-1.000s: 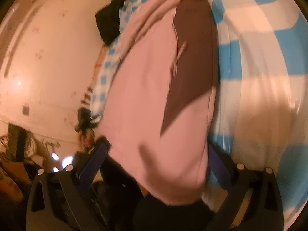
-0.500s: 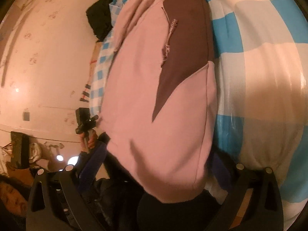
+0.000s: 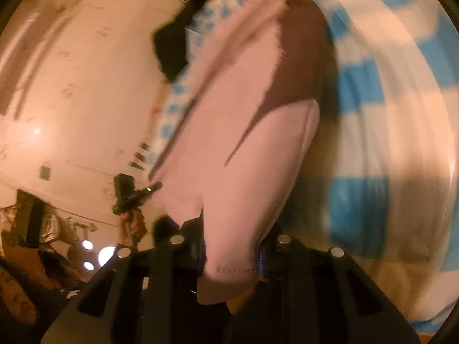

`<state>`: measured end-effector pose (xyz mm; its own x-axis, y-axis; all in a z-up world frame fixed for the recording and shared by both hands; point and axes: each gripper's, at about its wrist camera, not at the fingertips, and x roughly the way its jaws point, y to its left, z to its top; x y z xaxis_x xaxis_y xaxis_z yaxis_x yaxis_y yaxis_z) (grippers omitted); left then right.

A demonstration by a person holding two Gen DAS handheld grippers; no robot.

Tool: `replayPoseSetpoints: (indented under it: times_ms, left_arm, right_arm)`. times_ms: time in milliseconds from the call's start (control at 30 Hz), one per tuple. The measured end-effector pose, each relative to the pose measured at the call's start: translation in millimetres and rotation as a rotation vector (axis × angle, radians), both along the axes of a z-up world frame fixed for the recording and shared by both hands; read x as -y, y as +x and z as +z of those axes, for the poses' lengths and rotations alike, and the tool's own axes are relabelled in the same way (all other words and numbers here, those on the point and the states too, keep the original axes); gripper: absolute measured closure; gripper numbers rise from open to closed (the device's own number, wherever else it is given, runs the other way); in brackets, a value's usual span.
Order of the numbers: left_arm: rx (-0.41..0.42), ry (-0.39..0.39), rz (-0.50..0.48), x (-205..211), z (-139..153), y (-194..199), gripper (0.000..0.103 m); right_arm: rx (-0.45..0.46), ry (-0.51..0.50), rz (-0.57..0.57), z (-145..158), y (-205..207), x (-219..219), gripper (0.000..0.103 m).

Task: Fold large clothes

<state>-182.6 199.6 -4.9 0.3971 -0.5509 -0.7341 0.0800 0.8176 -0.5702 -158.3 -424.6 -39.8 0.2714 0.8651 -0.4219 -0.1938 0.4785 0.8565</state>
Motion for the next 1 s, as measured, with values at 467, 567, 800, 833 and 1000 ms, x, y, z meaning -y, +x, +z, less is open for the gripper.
replayPoseSetpoints:
  times_ms: [467,567,800,833,1000]
  left_arm:
    - [-0.137,-0.086,-0.072,3.3,-30.3,-61.4,0.077]
    - [-0.173,-0.111,-0.024,1.8,-52.9,-61.1,0.049]
    - [-0.111,-0.108,-0.008,2.4,-47.0,-68.3,0.089]
    - [-0.092,-0.124,0.003,-0.8,-41.5,-70.8,0.091]
    - [0.069,-0.170,0.023,-7.4,24.4,-87.1,0.094]
  right_arm:
    - [-0.088,0.006,0.073,-26.4,-33.1,16.6,0.053]
    - [-0.119,0.011,0.076,-40.8,-24.9,12.0,0.037]
    - [-0.039,0.042,0.043,-30.9,-31.6,0.1,0.074]
    - [-0.016,0.053,0.034,-24.1,-35.0,-2.3,0.075]
    - [0.148,0.169,-0.029,26.4,-56.6,8.1,0.077]
